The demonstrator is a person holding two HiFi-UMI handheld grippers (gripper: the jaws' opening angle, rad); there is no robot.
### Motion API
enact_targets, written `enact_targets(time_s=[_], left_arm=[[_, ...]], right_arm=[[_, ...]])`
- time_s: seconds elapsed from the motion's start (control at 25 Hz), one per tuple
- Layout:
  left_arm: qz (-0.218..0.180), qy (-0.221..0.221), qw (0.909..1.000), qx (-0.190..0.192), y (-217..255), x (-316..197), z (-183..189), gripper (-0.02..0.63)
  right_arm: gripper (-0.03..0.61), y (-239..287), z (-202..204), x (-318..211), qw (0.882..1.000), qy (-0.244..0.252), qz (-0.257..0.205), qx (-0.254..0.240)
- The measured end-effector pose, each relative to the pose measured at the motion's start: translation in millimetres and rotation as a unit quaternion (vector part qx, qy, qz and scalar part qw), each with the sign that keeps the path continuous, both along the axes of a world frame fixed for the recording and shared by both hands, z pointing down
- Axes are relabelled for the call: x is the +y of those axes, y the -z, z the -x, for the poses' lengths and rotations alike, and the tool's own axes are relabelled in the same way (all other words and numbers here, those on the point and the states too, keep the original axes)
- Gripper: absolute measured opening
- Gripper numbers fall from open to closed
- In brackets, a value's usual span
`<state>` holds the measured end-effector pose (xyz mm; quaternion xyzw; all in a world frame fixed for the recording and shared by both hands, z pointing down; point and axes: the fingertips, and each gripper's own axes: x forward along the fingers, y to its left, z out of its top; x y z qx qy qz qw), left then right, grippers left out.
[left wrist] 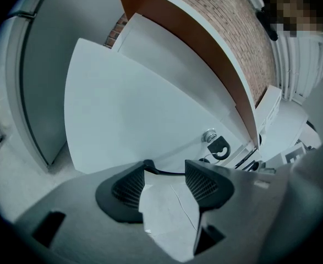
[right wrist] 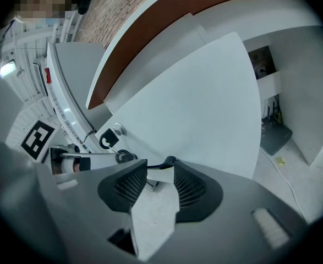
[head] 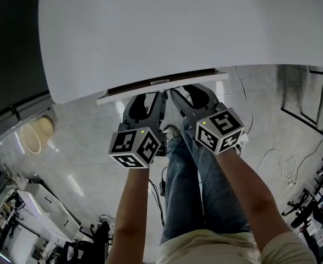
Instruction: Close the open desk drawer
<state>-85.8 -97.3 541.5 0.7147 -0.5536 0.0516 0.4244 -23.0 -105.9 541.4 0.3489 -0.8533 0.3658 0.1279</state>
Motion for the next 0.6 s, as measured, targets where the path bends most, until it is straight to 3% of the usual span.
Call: enact_targets(time_s=[0.6], left_arm=[[-0.013,0.002,0.9999,-0.005,2.8,-29.6,7.5,0.224]], right_arm=[[0.156,2.8,7.5,-29.2,1.0,0.0,-0.011,-0.001]])
